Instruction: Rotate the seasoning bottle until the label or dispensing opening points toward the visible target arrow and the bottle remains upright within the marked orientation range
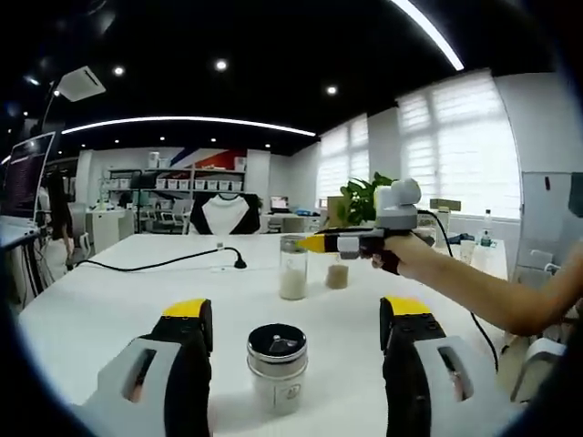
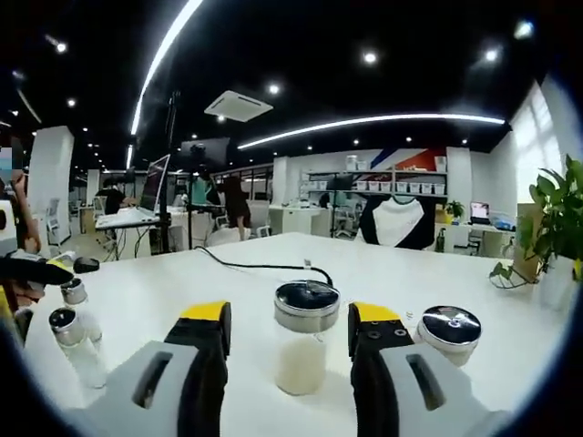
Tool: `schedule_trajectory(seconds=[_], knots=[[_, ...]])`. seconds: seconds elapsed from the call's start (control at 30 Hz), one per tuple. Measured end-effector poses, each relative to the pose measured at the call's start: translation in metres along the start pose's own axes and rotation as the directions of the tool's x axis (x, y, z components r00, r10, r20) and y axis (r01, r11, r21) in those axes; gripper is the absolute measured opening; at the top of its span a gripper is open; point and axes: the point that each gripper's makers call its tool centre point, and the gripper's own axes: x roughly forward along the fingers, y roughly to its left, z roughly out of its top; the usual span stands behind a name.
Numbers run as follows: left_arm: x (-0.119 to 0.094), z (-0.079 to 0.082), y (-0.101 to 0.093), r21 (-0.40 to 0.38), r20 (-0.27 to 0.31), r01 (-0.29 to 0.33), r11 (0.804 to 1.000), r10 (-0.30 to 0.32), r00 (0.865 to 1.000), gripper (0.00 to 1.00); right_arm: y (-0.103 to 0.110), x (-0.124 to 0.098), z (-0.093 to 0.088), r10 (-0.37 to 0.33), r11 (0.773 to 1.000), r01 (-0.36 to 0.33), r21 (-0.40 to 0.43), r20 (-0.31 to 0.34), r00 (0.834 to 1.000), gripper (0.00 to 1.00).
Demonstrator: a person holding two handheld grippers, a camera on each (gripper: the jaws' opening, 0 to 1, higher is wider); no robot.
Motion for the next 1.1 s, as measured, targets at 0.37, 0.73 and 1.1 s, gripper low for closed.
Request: schedule_trajectory(seconds=[0.37, 0.73, 1.1], knots=[[0.011, -0.004, -0.010, 0.007, -0.015, 0.023, 1.000, -0.022, 1.000, 0.79, -0.009, 0.025, -0.012, 0.001, 1.000, -0.001, 0.010, -0.013, 1.000, 0.46], [0.016, -0.006, -0.012, 0.009, -0.028, 0.033, 0.999, -0.033, 0.999, 0.79, -0.011, 0.038, -0.013, 0.015, 1.000, -0.014, 0.012, -0.028, 0.999, 0.41], [0.017, -0.006, -0.018, 0.015, -0.033, 0.065, 0.998, -0.065, 0.997, 0.75, -0.012, 0.040, -0.016, 0.026, 0.999, -0.026, 0.025, -0.027, 0.999, 0.37]])
